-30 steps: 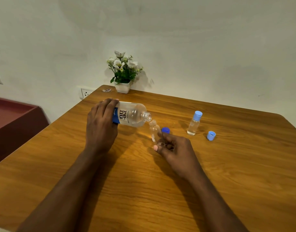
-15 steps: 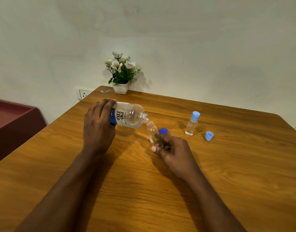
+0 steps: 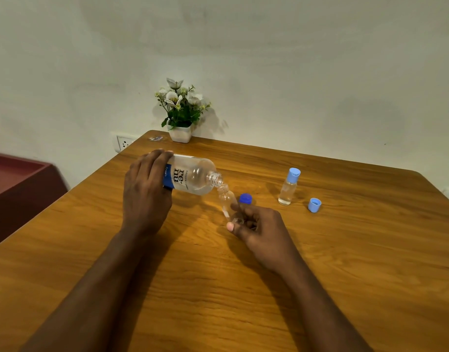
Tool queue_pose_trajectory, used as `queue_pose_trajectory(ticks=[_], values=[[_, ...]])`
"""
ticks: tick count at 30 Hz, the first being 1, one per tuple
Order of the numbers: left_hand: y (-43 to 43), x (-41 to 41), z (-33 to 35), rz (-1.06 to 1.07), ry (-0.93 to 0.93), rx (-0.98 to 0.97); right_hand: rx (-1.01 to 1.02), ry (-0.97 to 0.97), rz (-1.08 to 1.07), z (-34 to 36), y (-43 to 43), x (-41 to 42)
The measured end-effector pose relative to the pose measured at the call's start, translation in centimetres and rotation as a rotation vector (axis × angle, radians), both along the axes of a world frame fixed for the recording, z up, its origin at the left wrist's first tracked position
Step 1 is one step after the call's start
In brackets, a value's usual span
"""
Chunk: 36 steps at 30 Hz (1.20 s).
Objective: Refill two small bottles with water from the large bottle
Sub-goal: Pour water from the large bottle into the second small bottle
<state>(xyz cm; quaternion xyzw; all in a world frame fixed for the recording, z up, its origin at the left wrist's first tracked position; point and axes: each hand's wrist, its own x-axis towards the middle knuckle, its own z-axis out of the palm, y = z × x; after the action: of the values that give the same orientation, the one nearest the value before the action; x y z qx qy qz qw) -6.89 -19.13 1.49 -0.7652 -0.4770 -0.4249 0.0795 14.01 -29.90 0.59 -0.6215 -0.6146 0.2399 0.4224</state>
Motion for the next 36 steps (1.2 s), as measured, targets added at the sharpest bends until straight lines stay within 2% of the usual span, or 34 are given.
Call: queue_pose_trajectory(ticks=[36], values=[[-0.10,-0.30,0.52,0.022,0.002,0.103,-0.056,0.081,0.046,0.09,-0.04,-0.29]])
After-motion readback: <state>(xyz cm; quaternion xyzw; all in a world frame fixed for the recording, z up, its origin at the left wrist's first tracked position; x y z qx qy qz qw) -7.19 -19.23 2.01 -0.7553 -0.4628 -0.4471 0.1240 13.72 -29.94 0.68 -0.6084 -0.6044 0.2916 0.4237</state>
